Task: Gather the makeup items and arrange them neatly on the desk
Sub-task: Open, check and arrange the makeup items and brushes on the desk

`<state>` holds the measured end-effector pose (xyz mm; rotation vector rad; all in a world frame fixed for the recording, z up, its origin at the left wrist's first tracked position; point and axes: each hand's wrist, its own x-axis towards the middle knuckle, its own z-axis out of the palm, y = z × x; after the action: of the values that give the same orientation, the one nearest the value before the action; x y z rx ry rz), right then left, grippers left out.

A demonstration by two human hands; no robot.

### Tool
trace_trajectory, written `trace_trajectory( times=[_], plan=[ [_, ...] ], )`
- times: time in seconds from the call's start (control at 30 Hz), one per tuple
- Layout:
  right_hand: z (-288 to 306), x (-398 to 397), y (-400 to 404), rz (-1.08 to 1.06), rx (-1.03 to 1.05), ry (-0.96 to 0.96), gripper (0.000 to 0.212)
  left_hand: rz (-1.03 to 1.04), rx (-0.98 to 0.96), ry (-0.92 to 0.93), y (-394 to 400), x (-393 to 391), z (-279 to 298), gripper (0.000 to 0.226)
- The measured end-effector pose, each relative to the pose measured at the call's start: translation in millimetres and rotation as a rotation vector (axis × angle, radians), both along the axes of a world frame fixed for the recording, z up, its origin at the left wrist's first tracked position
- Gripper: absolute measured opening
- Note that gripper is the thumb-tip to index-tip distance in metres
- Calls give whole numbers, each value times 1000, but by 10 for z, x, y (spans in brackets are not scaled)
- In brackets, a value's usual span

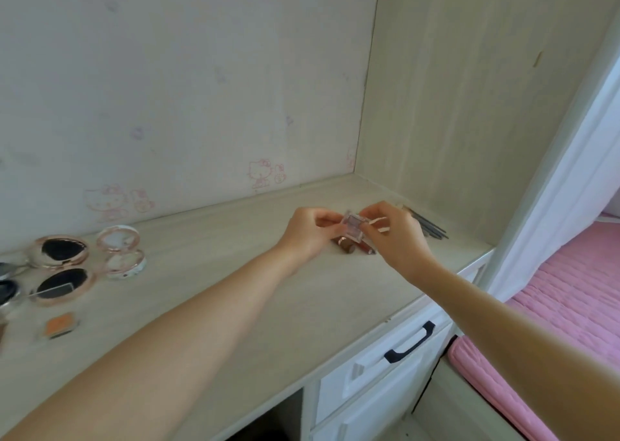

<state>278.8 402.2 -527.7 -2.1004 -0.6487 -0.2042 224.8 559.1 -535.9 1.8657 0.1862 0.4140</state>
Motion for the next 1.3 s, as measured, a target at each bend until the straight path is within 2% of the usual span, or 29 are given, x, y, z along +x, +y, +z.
trace_trajectory(
  times=[0.23, 0.33, 0.5, 0.7, 0.9, 1.07, 1.2, 1.3],
  plan=[
    [31, -596, 392, 178, -162, -199, 37, 57, -297, 25, 357, -810, 17, 3],
    [29, -859, 555, 247, -221, -257, 47, 78, -416, 37, 514, -1134, -34, 6],
    [-38, -1223, 881, 335, -279, -326, 45, 99, -621, 46, 738, -1663, -118, 23],
    [-153, -1641, 1246, 451, -293, -333, 45, 109, -922, 16, 971, -2236, -200, 24],
    [-281, -1954, 1531, 554, -290, -335, 43, 145, -1001, 10, 1179, -2613, -321, 31],
    [-329, -2120, 1678, 619, -303, -375, 52, 175, -1042, -49, 1234, -2736, -422, 34],
    [-297, -2161, 1747, 617, -251, -376, 42, 177, -1082, -91, 1237, -2754, -451, 27],
    [-253, -2146, 1758, 643, -232, -338, 41, 172, -1105, -95, 1254, -2769, -464, 31]
  ],
)
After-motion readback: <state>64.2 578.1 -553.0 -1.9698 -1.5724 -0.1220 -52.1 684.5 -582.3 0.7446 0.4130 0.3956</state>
